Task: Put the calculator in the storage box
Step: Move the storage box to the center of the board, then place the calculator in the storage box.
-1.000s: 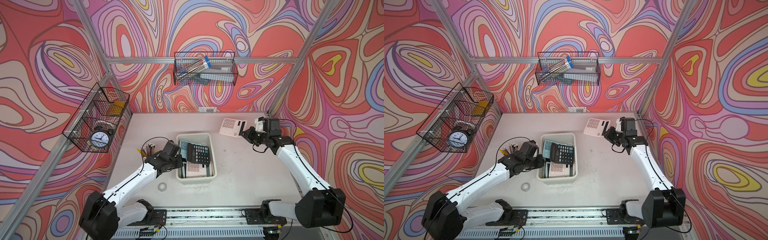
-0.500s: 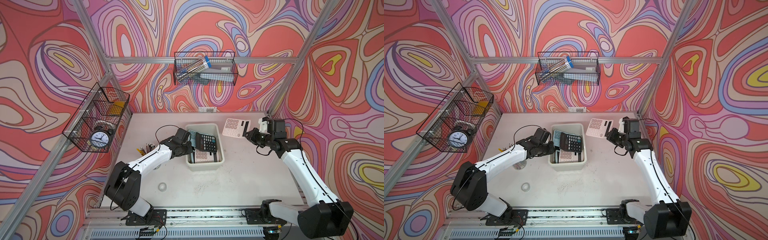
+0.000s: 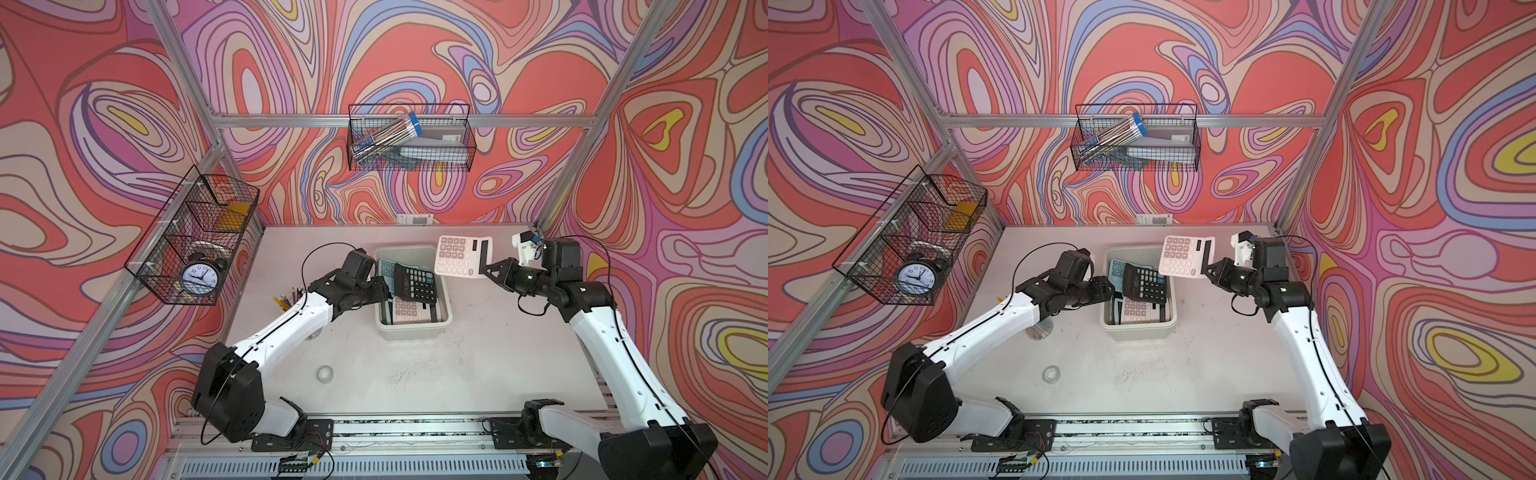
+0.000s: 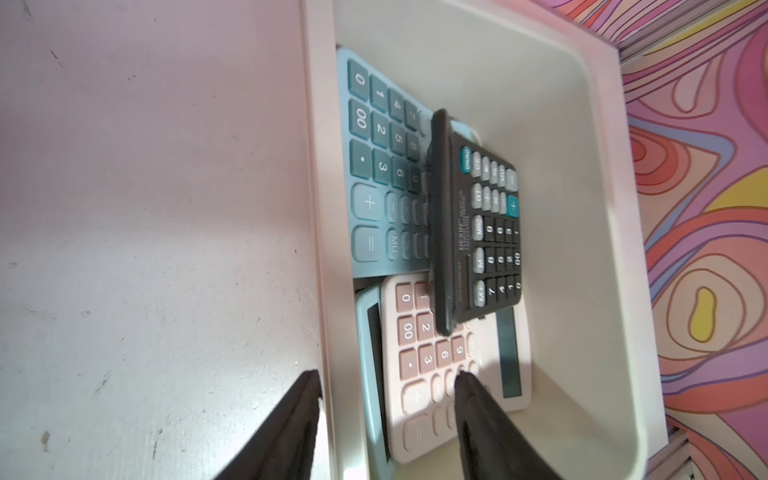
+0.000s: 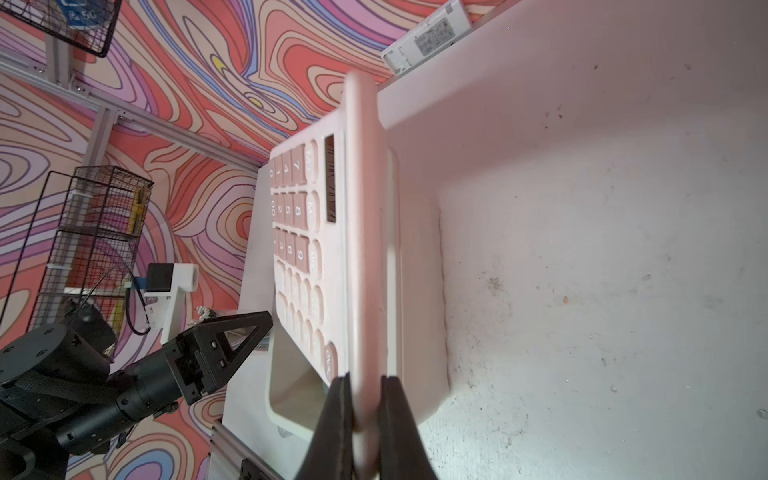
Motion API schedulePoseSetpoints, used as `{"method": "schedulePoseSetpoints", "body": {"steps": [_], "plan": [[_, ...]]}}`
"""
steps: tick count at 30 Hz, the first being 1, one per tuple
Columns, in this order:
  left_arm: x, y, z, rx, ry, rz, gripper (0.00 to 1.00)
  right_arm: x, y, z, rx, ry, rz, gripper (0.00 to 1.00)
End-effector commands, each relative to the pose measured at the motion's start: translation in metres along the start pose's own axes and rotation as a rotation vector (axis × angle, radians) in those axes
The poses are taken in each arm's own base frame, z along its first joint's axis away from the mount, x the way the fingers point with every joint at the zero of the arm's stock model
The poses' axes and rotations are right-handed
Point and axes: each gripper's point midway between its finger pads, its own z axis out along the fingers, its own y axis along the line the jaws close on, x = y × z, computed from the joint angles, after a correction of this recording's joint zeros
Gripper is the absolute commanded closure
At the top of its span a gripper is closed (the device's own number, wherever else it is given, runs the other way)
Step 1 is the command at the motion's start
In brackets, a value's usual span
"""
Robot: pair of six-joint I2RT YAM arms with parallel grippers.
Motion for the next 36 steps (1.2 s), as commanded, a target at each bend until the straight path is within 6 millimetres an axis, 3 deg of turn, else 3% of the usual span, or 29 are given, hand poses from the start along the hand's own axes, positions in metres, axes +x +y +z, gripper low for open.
{"method": "schedulePoseSetpoints", "body": {"steps": [1, 6, 12, 25, 36], "plan": [[0.002, 0.004, -0.021, -0.002, -0.041, 0.032, 0.33, 0.003, 0.031, -0.004, -0.130, 0.037, -0.025, 1.00], [0.008, 0.005, -0.042, 0.037, -0.081, 0.039, 0.24, 0.021, 0.043, 0.015, -0.154, 0.109, -0.025, 1.00], [0.015, 0.014, -0.059, 0.033, -0.116, 0.040, 0.01, 0.048, 0.055, 0.044, -0.135, 0.192, -0.050, 1.00], [0.026, 0.028, -0.057, 0.019, -0.126, 0.025, 0.01, 0.098, 0.039, 0.093, 0.008, 0.304, -0.041, 1.00], [0.033, 0.029, -0.043, 0.021, -0.087, 0.019, 0.01, 0.132, 0.022, 0.100, 0.098, 0.373, -0.032, 1.00]]}}
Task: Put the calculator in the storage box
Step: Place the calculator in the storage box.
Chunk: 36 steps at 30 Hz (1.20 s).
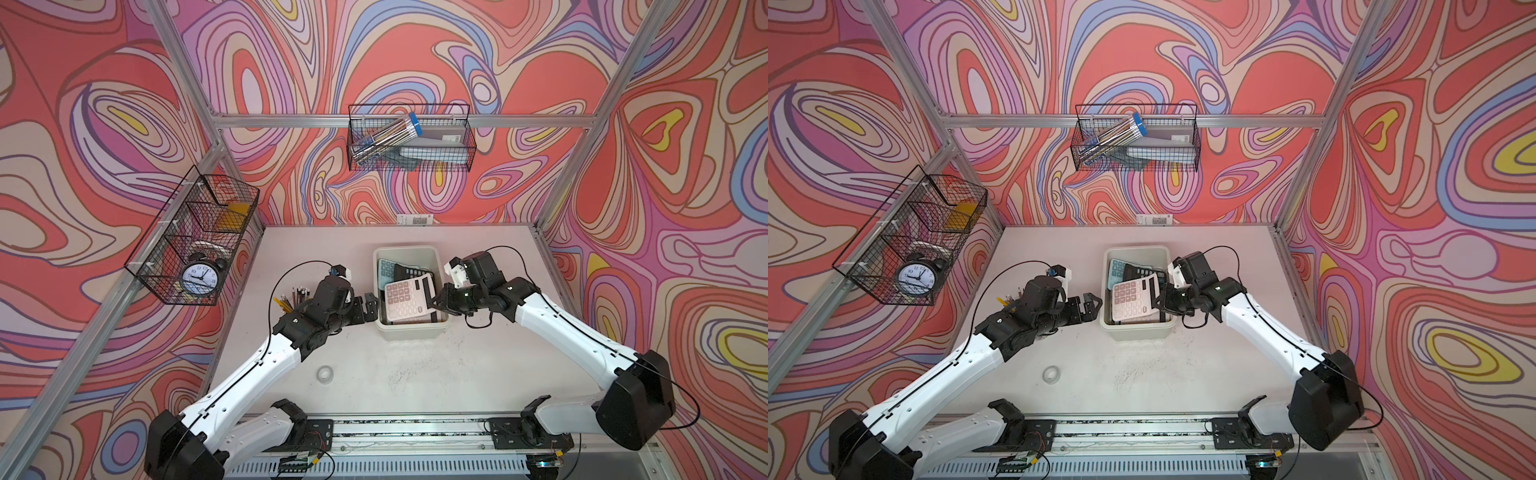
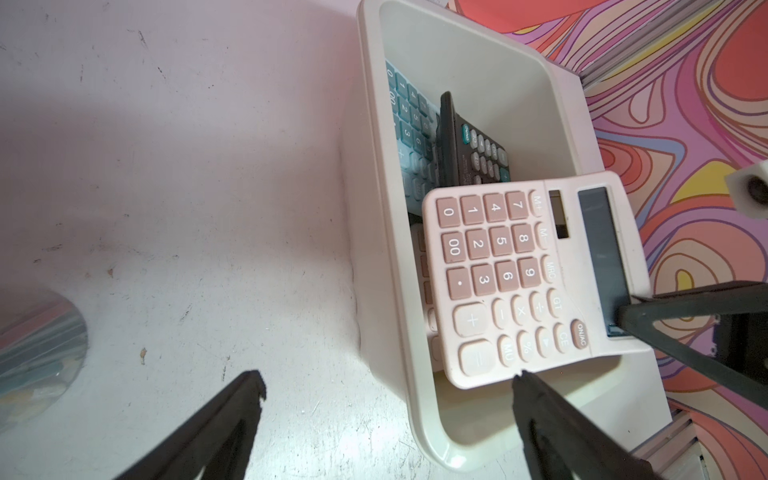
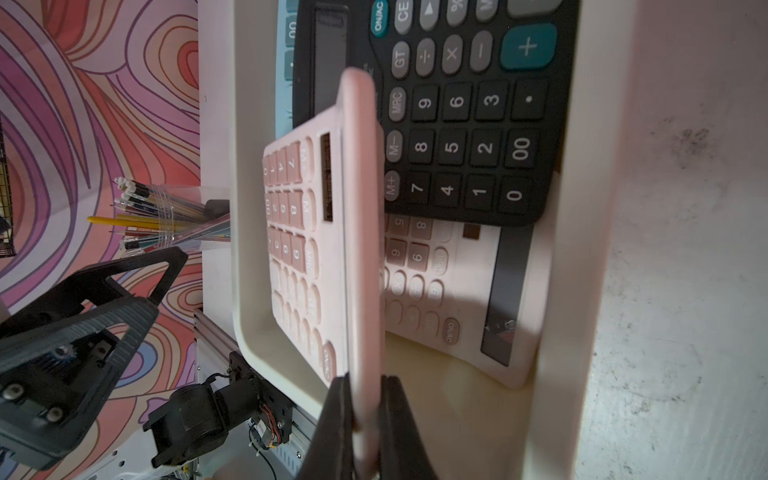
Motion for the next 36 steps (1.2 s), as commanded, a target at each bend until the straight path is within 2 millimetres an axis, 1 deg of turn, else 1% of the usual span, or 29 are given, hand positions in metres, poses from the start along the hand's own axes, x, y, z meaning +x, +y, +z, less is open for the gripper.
{"method": "schedulePoseSetpoints", "body": {"steps": [1, 5, 8, 11, 13, 15, 20, 23, 25, 27, 30, 33, 36], "plan": [[0.002, -0.001, 0.005, 0.009, 0.005, -0.002, 0.01, 0.008, -0.012, 0.003, 0.047, 0.000, 0.020, 1.00], [0.002, -0.001, 0.009, 0.007, 0.008, -0.004, 0.01, 0.018, -0.019, 0.006, 0.062, 0.019, 0.032, 1.00], [0.003, -0.002, 0.012, 0.006, 0.016, -0.005, 0.01, 0.022, -0.020, 0.007, 0.064, 0.025, 0.033, 1.00], [0.002, -0.003, 0.014, 0.007, 0.023, -0.005, 0.01, 0.021, -0.010, 0.006, 0.017, 0.024, 0.017, 1.00], [0.002, -0.003, 0.016, 0.007, 0.026, -0.004, 0.01, 0.018, 0.004, 0.001, -0.051, 0.006, 0.004, 1.00], [0.002, -0.003, 0.016, 0.007, 0.026, -0.004, 0.01, 0.015, 0.013, -0.003, -0.087, -0.006, -0.002, 1.00], [0.002, -0.003, 0.015, 0.005, 0.025, 0.000, 0.01, 0.013, 0.014, -0.009, -0.064, -0.006, -0.011, 1.00], [0.002, -0.004, 0.016, 0.006, 0.028, 0.000, 0.01, 0.012, 0.017, -0.017, -0.068, -0.023, -0.012, 1.00], [0.002, -0.005, 0.017, 0.010, 0.030, 0.002, 0.01, 0.013, 0.014, -0.022, -0.035, -0.018, -0.010, 1.00], [0.001, -0.005, 0.017, 0.011, 0.031, 0.004, 0.01, 0.016, 0.007, -0.026, 0.022, 0.001, -0.012, 1.00], [0.002, -0.006, 0.020, 0.013, 0.034, 0.004, 0.01, 0.023, 0.000, -0.028, 0.067, 0.047, -0.026, 1.00], [0.002, -0.008, 0.023, 0.026, 0.037, 0.005, 0.01, 0.028, -0.008, -0.025, 0.100, 0.077, -0.028, 1.00], [0.003, -0.010, 0.028, 0.031, 0.048, 0.005, 0.01, 0.032, -0.011, -0.015, 0.096, 0.101, -0.018, 1.00]]}}
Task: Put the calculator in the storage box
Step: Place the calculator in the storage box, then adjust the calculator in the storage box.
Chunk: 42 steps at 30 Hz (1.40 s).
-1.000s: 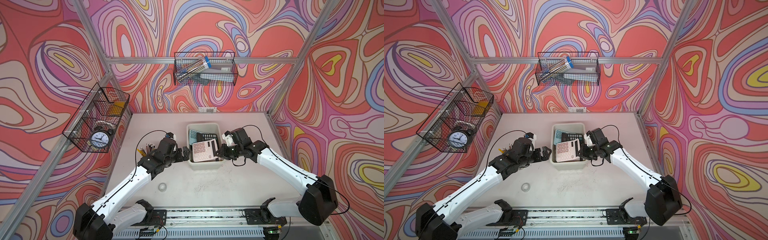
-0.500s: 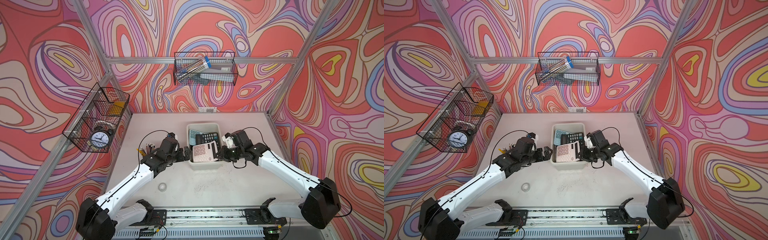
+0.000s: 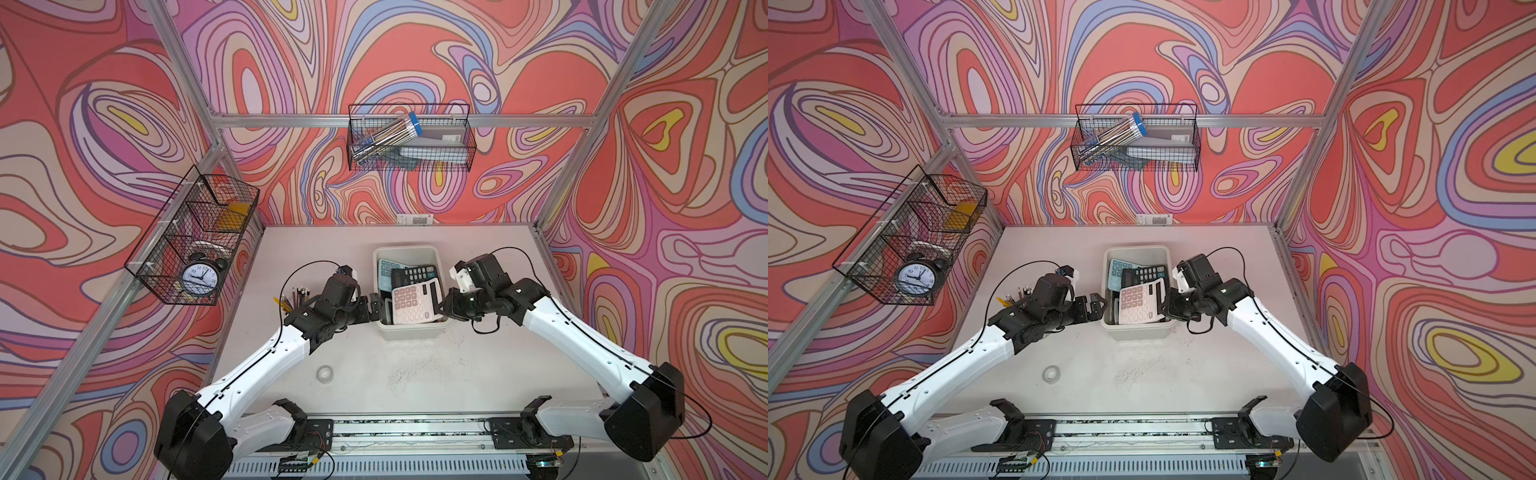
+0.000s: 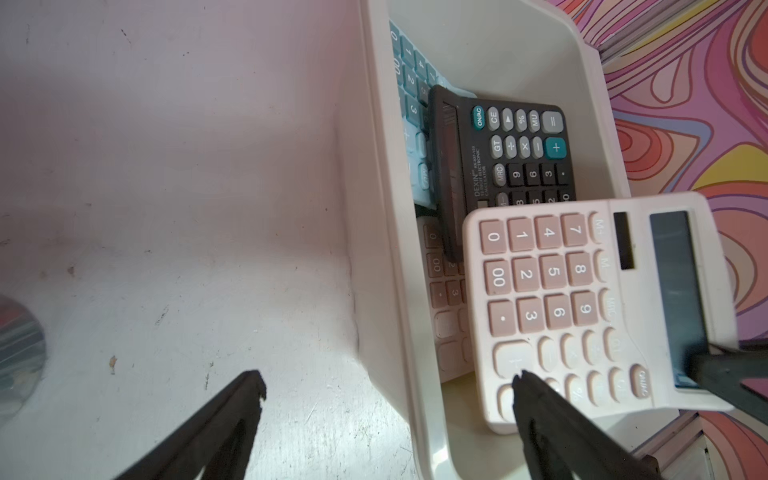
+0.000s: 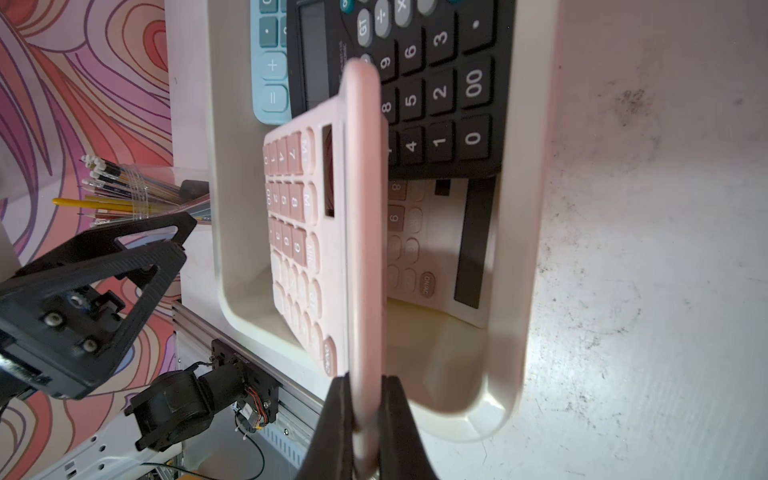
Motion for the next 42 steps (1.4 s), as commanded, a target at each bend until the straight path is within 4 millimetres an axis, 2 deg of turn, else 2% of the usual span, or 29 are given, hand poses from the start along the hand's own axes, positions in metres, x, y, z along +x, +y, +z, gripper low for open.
{"method": "schedulePoseSetpoints", "body": {"steps": [1, 7, 10, 15, 17, 21, 26, 28, 33, 40, 42], "plan": [[-0.007, -0.010, 0.004, 0.034, -0.009, 0.012, 0.01, 0.015, -0.007, 0.011, 0.019, 0.078, -0.009, 1.00], [-0.011, -0.017, 0.008, 0.053, -0.005, 0.022, 0.01, 0.021, -0.002, 0.032, 0.016, 0.129, -0.029, 1.00], [-0.025, -0.030, 0.006, 0.081, -0.024, 0.043, 0.04, 0.021, -0.003, 0.034, 0.028, 0.133, -0.038, 1.00], [-0.046, -0.064, 0.015, 0.124, -0.007, 0.124, 0.31, 0.023, -0.008, 0.036, 0.046, 0.138, -0.041, 1.00], [-0.047, -0.079, 0.025, 0.122, 0.028, 0.167, 0.41, 0.022, -0.010, 0.035, 0.054, 0.132, -0.044, 1.00], [-0.043, -0.094, 0.054, 0.108, 0.094, 0.216, 0.52, 0.023, -0.012, 0.036, 0.057, 0.130, -0.046, 1.00], [-0.036, -0.094, 0.094, 0.069, 0.179, 0.246, 0.73, 0.022, -0.010, 0.037, 0.045, 0.125, -0.050, 1.00], [-0.032, -0.093, 0.106, 0.054, 0.216, 0.254, 0.78, 0.022, -0.010, 0.037, 0.043, 0.129, -0.052, 1.00], [-0.031, -0.082, 0.129, -0.023, 0.246, 0.268, 0.81, 0.021, -0.008, 0.038, 0.035, 0.128, -0.059, 1.00], [-0.059, -0.063, 0.144, -0.188, 0.160, 0.305, 0.82, 0.025, -0.005, 0.036, 0.016, 0.134, -0.067, 1.00], [-0.066, -0.059, 0.150, -0.221, 0.143, 0.310, 0.82, 0.026, -0.004, 0.035, 0.007, 0.137, -0.073, 0.91]]}}
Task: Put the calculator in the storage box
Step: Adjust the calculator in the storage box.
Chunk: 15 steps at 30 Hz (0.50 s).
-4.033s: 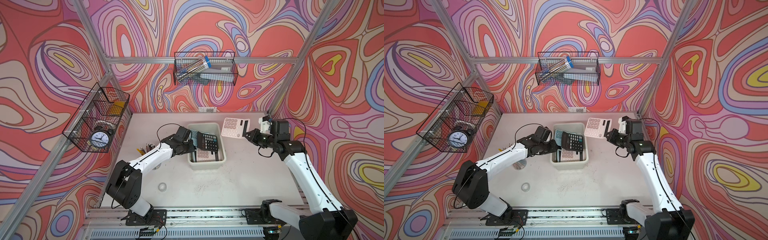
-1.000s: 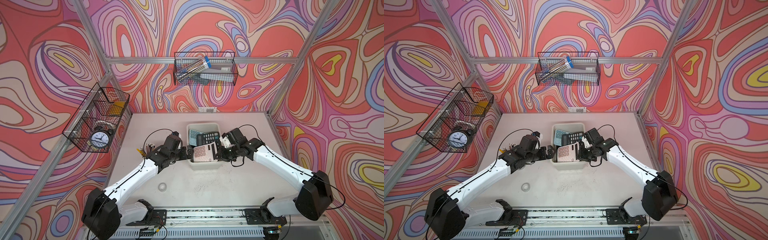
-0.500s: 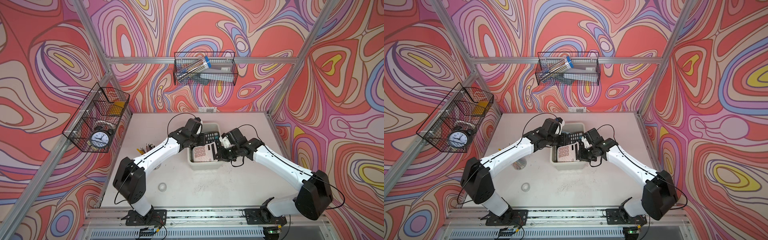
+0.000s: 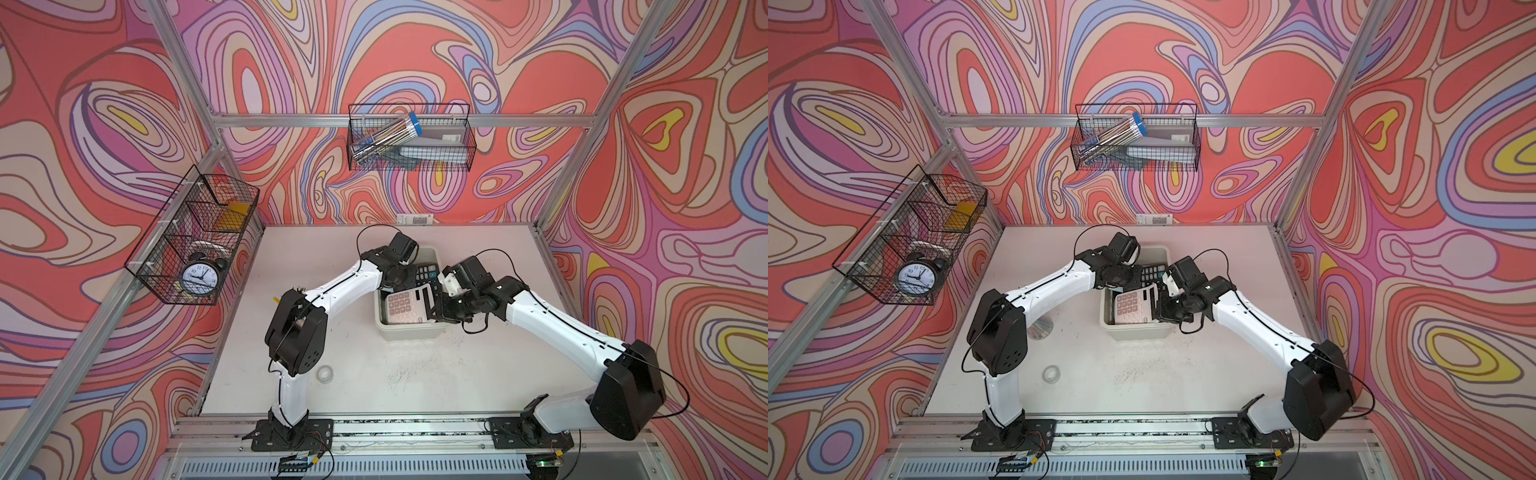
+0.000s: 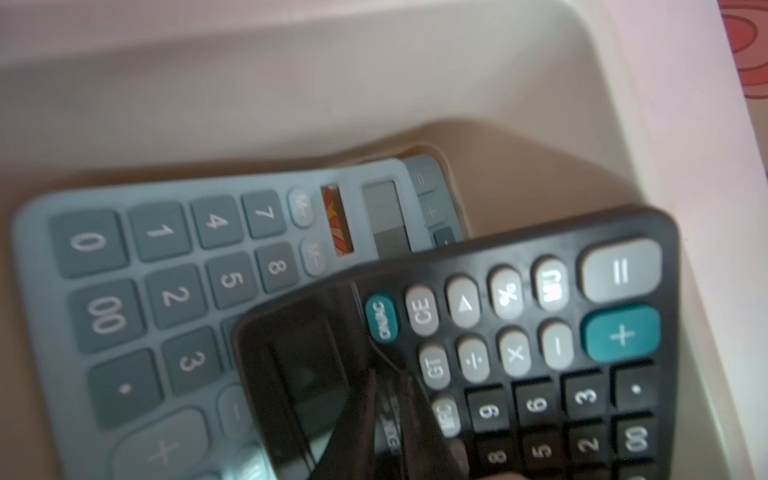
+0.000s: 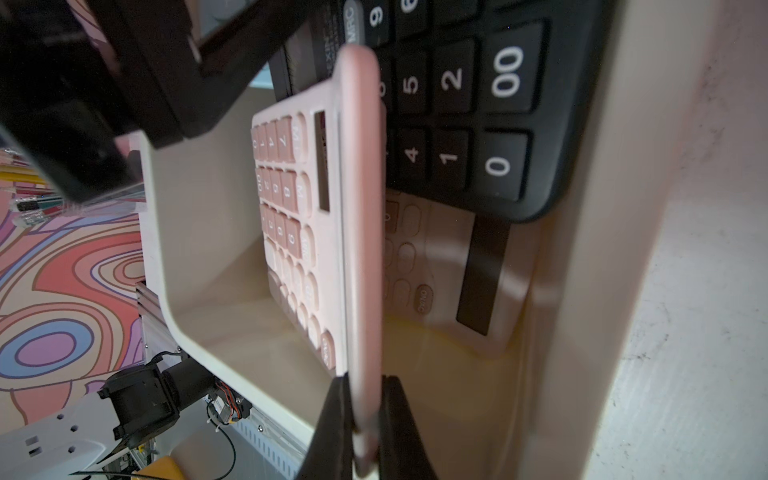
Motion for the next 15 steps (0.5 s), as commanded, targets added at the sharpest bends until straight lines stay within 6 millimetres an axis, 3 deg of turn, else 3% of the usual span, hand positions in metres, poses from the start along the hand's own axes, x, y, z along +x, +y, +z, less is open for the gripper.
{"method": "schedulePoseSetpoints", "body": {"steps": [1, 4, 7, 11, 15], "plan": [[-0.007, 0.022, 0.009, -0.128, -0.009, 0.022, 0.82, 0.018, 0.002, 0.000, -0.023, 0.056, -0.025, 0.82], [-0.012, 0.027, 0.016, -0.153, -0.006, 0.017, 0.83, 0.018, 0.004, -0.004, -0.027, 0.053, -0.032, 0.63], [-0.013, 0.031, 0.019, -0.174, -0.004, 0.017, 0.83, 0.012, 0.005, -0.016, 0.000, 0.022, -0.053, 0.50], [-0.014, 0.036, 0.016, -0.191, -0.015, 0.015, 0.84, -0.011, 0.002, -0.037, 0.073, -0.064, -0.078, 0.41], [-0.014, 0.038, 0.011, -0.179, -0.026, 0.002, 0.83, -0.033, 0.000, -0.036, 0.113, -0.113, -0.091, 0.40]]}}
